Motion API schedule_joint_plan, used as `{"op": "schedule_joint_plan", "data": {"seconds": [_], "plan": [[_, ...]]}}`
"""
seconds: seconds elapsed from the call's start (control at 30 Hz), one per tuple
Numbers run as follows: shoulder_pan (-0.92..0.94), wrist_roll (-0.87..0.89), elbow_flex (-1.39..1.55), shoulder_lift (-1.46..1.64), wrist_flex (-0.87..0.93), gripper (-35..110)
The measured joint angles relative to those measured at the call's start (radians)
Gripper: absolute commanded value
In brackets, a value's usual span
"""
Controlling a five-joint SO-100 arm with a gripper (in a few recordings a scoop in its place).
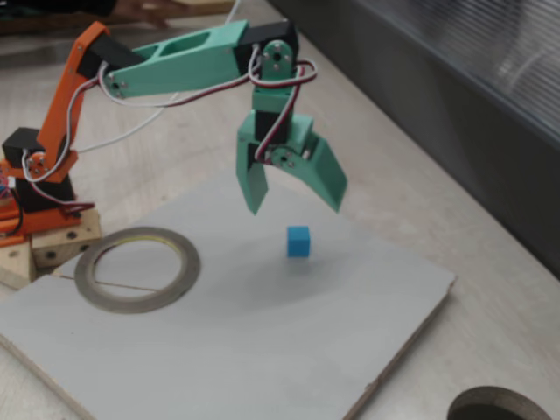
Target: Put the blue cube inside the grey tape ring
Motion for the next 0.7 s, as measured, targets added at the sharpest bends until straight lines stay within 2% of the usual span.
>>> {"op": "schedule_joint_plan", "data": {"seconds": [0.17, 0.5, 0.7], "plan": [[0.011, 0.000, -0.003, -0.044, -0.005, 81], [0.052, 0.002, 0.002, -0.135, -0.253, 81], [0.052, 0.002, 0.002, -0.135, -0.255, 81]]}}
